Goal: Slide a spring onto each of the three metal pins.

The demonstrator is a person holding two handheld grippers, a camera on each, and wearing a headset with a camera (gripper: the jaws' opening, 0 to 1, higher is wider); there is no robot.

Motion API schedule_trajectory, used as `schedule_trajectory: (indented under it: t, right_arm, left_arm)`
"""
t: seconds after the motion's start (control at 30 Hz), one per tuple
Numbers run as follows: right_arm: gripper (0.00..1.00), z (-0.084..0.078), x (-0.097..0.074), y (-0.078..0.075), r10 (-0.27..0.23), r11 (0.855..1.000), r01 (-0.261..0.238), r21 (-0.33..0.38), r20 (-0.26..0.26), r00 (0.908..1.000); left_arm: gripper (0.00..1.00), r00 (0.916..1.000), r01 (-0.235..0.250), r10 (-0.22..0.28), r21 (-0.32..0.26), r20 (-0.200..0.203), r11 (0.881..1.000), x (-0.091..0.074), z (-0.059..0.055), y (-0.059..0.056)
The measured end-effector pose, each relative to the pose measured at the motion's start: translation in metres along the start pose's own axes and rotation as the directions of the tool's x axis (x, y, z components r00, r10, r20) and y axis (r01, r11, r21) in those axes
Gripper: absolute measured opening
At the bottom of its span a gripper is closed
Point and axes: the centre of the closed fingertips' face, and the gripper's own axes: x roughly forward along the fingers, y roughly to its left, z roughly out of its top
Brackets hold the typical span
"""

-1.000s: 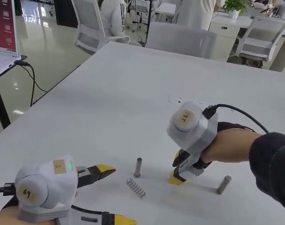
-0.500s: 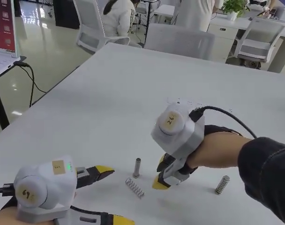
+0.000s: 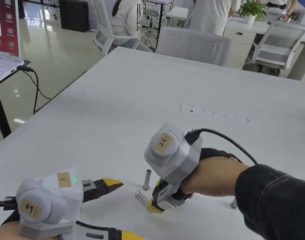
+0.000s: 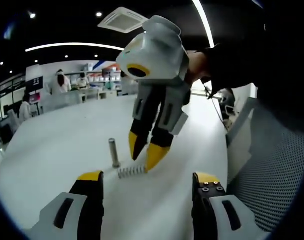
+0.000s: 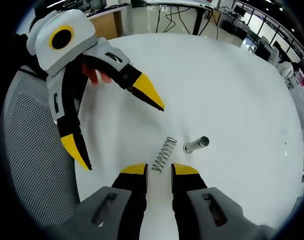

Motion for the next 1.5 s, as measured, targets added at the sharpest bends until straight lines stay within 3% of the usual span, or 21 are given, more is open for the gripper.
schedule_trajectory:
  t: [0.23, 0.47, 0.57, 1.0, 1.23, 1.5]
  right_arm:
    - [0.17, -0.009, 0.012, -0.001, -0.019, 0.998, 0.020, 0.065, -0.019, 0.9996]
    - [0.15, -0.009, 0.014, -0.006, -0.026, 0.992, 0.026, 0.122, -0.003, 0.9997]
    - [0.10, -0.010, 0.014, -0.010, -0.058, 0.988, 0.059, 0.146, -0.008, 0.9983]
    - [0.07, -0.011, 0.013, -0.009, -0.075, 0.990, 0.073, 0.120, 0.014, 0.9971]
    - [0.08, -0.024, 0.008, 0.004, -0.014, 0.995, 0.019, 0.097, -0.050, 0.9987]
    - [0.08, -0.028, -0.006, 0.024, 0.045, 0.998, -0.043, 0.041, -0.043, 0.9981]
  left_arm:
    - [0.67, 1.0000, 0.000, 0.000, -0.001, -0.002, 1.000, 0.000, -0.001, 0.000]
    - [0.66, 1.0000, 0.002, -0.002, -0.001, -0.004, 1.000, 0.000, -0.001, -0.001]
    - [0.66, 1.0000, 0.002, -0.002, -0.003, -0.005, 1.000, 0.000, -0.002, -0.001]
    - [0.66, 0.9999, 0.011, -0.011, 0.007, -0.012, 1.000, 0.002, -0.001, -0.004]
    - [0.65, 0.9999, 0.010, -0.010, 0.014, -0.014, 1.000, 0.001, 0.000, -0.005]
    - [0.62, 0.9995, 0.023, -0.022, 0.016, -0.022, 1.000, 0.002, -0.001, -0.010]
